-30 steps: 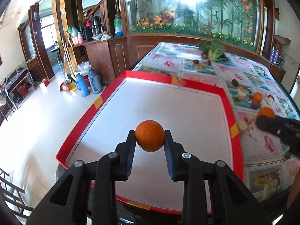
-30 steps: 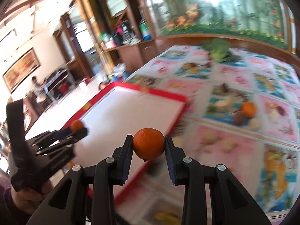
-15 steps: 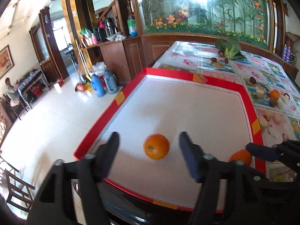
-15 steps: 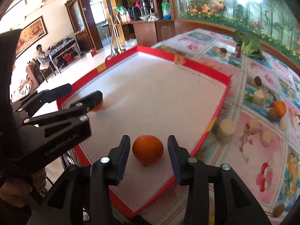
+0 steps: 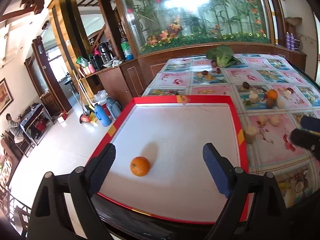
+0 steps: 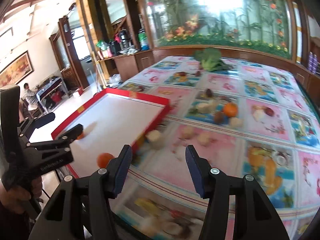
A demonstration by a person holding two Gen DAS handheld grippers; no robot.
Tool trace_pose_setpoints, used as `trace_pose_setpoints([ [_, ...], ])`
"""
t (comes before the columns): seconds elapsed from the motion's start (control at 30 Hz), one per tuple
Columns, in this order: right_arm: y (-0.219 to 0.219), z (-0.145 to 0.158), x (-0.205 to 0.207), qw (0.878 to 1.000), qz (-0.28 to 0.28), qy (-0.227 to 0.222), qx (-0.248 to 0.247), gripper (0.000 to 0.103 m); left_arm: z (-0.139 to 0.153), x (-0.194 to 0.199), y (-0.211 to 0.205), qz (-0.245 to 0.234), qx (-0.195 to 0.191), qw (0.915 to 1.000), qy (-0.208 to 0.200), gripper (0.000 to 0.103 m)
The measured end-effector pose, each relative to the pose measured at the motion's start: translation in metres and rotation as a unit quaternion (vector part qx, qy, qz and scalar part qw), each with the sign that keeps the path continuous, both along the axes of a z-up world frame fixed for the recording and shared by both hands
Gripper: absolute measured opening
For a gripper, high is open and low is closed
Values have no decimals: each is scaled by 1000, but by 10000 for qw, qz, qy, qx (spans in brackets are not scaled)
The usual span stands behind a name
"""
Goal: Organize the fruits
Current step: 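Carry both oranges over the white tray and open both grippers to drop them, then grasp a brown kiwi with the right gripper while the left gripper grasps a beige cube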
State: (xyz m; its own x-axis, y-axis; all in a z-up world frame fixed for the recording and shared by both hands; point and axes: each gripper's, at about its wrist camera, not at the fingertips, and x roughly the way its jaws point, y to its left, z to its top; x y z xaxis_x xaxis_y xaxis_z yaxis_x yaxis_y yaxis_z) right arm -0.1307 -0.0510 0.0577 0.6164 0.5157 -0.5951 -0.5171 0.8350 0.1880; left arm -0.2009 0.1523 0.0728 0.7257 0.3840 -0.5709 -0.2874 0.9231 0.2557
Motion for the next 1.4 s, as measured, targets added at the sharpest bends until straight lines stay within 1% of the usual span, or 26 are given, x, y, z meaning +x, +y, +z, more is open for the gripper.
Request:
trace_pose_setpoints([
  [0.1,-38,-8,-6,9993,-356,40,-90,56,-3,1,-5,-117,-73,9999,79,89],
  [0.2,-75,-20,-12,9970,-723,181,-194,56,-6,2,-13,-215,-66,9997,139,89],
  [0.33,-99,-32,-19,9949,-915,303,-308,56,-8,6,-24,-402,-180,9988,235,89],
  [0.47,-106,-42,-13,9942,-925,451,-312,56,-11,8,-32,-577,-199,9976,324,89],
  [0.53,-105,-45,-8,9944,-891,546,-172,56,-12,9,-33,-579,-155,9976,352,89],
  [0.7,-98,-52,-5,9946,-758,686,-148,56,-11,11,-29,-541,-176,9978,355,89],
  [0.83,-92,-55,-6,9951,-754,584,-259,55,-9,14,-31,-596,-175,9974,356,89],
  [0.87,-92,-54,-4,9950,-760,617,-204,53,-8,15,-33,-635,-170,9972,365,89],
  [0.93,-91,-55,0,9947,-763,666,-187,35,-5,19,-40,-758,-174,9963,371,89],
  [1.03,-90,-57,4,9941,-756,737,-245,28,3,28,-52,-968,-205,9945,348,89],
  [1.1,-92,-58,3,9941,-768,721,-250,21,7,37,-62,-1140,-249,9924,378,89],
  [1.27,-100,-58,2,9938,-789,784,27,21,3,65,-92,-1572,-168,9860,535,89],
  [1.33,-102,-58,2,9936,-780,807,93,21,-4,82,-105,-1698,-56,9829,705,89],
  [1.4,-103,-58,2,9935,-771,828,132,21,-13,99,-115,-1972,-56,9760,927,89],
])
